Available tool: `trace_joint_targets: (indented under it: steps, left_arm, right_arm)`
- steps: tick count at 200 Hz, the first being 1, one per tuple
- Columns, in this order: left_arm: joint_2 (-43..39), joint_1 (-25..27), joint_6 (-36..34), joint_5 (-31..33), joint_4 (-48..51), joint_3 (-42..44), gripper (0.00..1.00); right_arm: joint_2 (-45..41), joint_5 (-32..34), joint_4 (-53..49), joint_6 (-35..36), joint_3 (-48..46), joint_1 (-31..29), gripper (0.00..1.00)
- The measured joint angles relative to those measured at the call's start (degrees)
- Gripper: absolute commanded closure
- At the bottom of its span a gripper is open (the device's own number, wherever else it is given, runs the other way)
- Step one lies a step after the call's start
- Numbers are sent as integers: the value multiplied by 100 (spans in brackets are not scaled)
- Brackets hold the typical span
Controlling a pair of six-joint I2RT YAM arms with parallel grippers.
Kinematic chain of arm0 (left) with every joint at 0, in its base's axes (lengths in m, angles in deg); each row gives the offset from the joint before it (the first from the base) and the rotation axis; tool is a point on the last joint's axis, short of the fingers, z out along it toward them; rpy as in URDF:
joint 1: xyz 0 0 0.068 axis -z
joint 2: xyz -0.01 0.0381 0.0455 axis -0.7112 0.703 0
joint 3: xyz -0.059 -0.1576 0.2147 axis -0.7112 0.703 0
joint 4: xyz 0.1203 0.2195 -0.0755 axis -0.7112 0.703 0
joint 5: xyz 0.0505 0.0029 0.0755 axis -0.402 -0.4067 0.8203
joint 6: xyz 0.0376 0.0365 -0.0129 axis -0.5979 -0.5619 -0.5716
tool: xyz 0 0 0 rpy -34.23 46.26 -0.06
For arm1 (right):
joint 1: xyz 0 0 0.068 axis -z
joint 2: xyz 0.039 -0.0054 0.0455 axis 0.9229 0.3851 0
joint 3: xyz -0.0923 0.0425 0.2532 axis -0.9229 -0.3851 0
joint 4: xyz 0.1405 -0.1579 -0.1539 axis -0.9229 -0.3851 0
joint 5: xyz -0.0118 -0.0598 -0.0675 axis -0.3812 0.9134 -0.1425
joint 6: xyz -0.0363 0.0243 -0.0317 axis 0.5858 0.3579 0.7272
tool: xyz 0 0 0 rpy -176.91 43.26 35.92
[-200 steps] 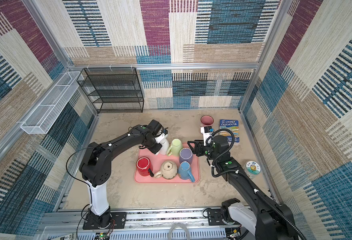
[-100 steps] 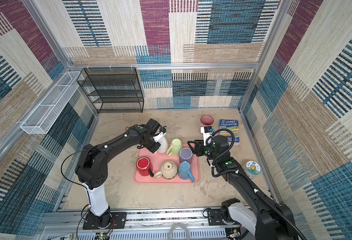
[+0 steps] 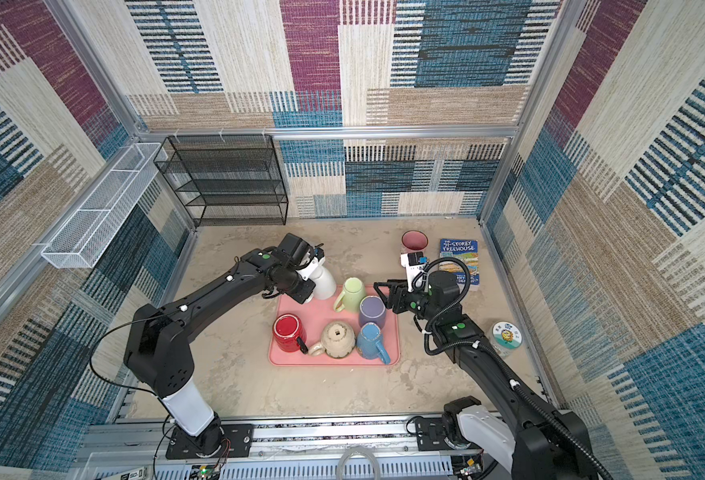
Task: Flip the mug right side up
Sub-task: 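Lift the white mug with the left gripper toward the right gripper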
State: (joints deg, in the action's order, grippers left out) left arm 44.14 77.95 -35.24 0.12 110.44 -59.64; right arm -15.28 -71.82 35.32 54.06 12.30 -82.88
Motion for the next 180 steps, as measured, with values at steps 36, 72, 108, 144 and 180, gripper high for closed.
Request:
trace_joint_targets:
  steps: [36, 72, 108, 144, 180]
  left_arm:
    - [-702, -76, 240, -398, -131, 356, 100]
    - [-1429, -214, 579, -994, -492, 909, 100]
    - [-1993, -389, 1060, -1792, -1029, 1403, 100]
    - [-2470, -562, 1620, -2524, -1637, 1757, 100]
    - [-2802, -704, 2162, -3228, -2404, 2122, 100]
  right_arm:
    - [-116, -232, 46, 0, -24, -74, 37]
    - [-328, -638, 267, -28, -264, -111, 32]
    - [-452, -1200, 837, -348, -538, -129, 30]
    - [-369, -1705, 1648, -935, -820, -162, 29]
    - [-120, -2031, 2566, -1596, -1023, -278, 28]
